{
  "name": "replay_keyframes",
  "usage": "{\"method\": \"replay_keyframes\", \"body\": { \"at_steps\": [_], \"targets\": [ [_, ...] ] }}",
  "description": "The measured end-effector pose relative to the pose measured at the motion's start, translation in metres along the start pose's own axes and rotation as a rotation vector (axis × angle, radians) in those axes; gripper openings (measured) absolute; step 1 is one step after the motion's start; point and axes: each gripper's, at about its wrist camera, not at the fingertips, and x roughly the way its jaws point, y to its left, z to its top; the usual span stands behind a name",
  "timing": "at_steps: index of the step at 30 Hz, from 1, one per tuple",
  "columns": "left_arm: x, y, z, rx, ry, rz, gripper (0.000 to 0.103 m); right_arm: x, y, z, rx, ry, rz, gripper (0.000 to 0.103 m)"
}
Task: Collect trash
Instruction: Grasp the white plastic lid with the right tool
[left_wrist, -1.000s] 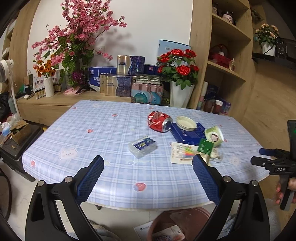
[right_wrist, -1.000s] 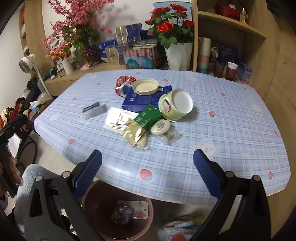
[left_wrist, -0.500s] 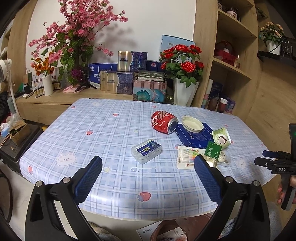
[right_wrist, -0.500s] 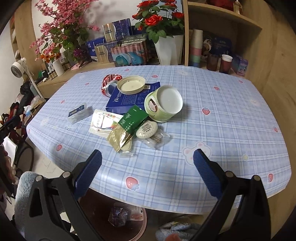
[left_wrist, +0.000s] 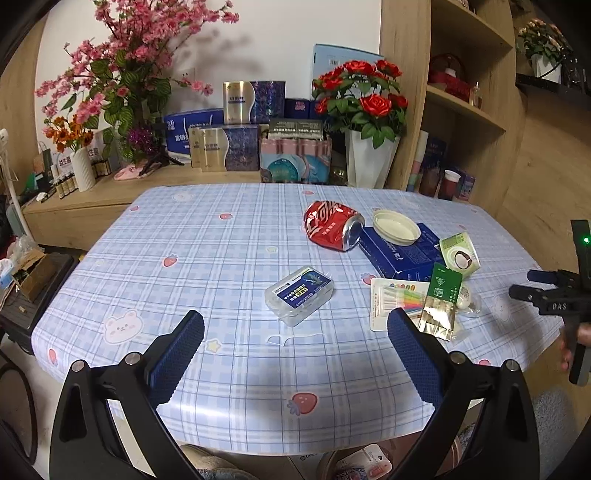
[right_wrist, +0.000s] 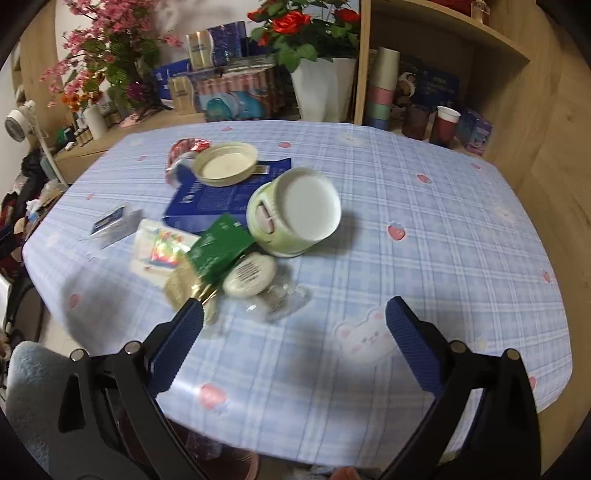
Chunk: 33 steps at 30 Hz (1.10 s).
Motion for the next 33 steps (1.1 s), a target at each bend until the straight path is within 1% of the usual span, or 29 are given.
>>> {"method": "replay_keyframes", "body": {
  "at_steps": [6,10,14,18,19,21,23,24,25,26,28,31,33],
  "targets": [
    [0.025,0.003,0.001,-0.022,0.037,-0.001,0.097,0.028,-0.004,0.025,-0.033,-0.034,0.001,0.097],
    [0.04,0.002,0.002,-0.024,0.062,-0.01,0.097,0.046,-0.013,0.042,0.019,-0.065,0.033,0.097],
    [0.05,0.002,0.004,-0.02,0.075,-0.016,0.097,0.07,-0.027,0.053,0.122,-0.054,0.081,0.097],
    [0.057,0.002,0.007,-0.014,0.079,-0.023,0.097,0.094,-0.044,0.051,0.309,-0.022,0.186,0.097],
    [0.059,0.002,0.008,-0.013,0.083,-0.025,0.097,0.096,-0.043,0.05,0.318,-0.022,0.193,0.097],
    [0.062,0.003,0.009,-0.01,0.09,-0.029,0.097,0.102,-0.039,0.05,0.311,-0.007,0.181,0.097],
    [0.067,0.003,0.01,-0.002,0.1,-0.041,0.097,0.107,-0.035,0.05,0.299,0.014,0.169,0.093],
    [0.069,0.002,0.01,0.0,0.105,-0.046,0.097,0.107,-0.035,0.049,0.301,0.01,0.193,0.085],
    [0.072,0.002,0.011,0.003,0.11,-0.056,0.097,0.106,-0.035,0.05,0.304,0.004,0.202,0.08],
    [0.074,0.001,0.012,0.006,0.114,-0.062,0.097,0.104,-0.033,0.051,0.305,0.001,0.178,0.078],
    [0.08,0.003,0.013,0.007,0.125,-0.076,0.097,0.099,-0.031,0.052,0.298,-0.012,0.158,0.078],
    [0.095,0.007,0.017,0.009,0.164,-0.11,0.097,0.09,-0.03,0.055,0.279,-0.039,0.166,0.078],
    [0.104,0.007,0.019,0.041,0.187,-0.124,0.097,0.084,-0.029,0.057,0.273,-0.054,0.175,0.078]
  ]
}}
